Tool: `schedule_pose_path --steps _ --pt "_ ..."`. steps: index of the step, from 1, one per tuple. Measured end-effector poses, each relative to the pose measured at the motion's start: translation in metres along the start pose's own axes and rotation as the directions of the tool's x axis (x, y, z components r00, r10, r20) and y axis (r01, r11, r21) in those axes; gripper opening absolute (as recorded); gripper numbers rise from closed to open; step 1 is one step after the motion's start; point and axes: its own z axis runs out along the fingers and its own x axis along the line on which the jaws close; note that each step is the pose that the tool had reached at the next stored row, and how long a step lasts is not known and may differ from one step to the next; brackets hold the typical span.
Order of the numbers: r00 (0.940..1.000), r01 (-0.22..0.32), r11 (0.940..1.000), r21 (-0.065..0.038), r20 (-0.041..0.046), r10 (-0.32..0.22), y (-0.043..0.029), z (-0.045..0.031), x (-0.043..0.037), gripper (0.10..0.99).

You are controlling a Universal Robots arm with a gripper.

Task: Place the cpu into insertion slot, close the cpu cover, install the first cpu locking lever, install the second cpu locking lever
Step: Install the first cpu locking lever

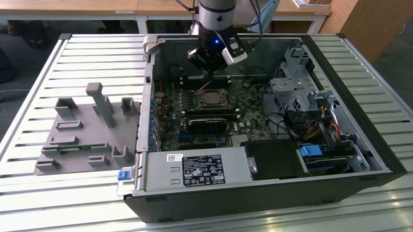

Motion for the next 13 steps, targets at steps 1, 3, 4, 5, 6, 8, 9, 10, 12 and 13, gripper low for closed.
schedule_pose_path --steps 1,3,4,5,6,8,9,10,12,13 --pt "1.0000 0.000 1.0000 0.000 0.0000 0.000 0.0000 0.0005 -0.0005 0.106" --pt "1.0000 0.000 1.0000 0.000 0.0000 0.000 -0.0002 0.0017 -0.0019 0.106" --pt "1.0000 0.000 1.0000 0.000 0.0000 0.000 -0.0002 0.0022 -0.0027 0.106" --pt "1.0000 0.000 1.0000 0.000 0.0000 0.000 -0.0002 0.0028 -0.0035 0.106" --pt "1.0000 0.000 1.0000 0.000 0.0000 0.000 -0.0003 0.0034 -0.0044 0.106" --pt "1.0000 0.000 1.0000 0.000 0.0000 0.000 -0.0004 0.0045 -0.0065 0.106" --pt "1.0000 0.000 1.0000 0.000 0.0000 0.000 -0.0005 0.0050 -0.0077 0.106" --pt "1.0000 0.000 1.0000 0.000 0.0000 0.000 -0.0005 0.0056 -0.0092 0.106" --pt "1.0000 0.000 1.0000 0.000 0.0000 0.000 -0.0006 0.0067 -0.0118 0.106" --pt "1.0000 0.000 1.0000 0.000 0.0000 0.000 -0.0007 0.0073 -0.0129 0.106"
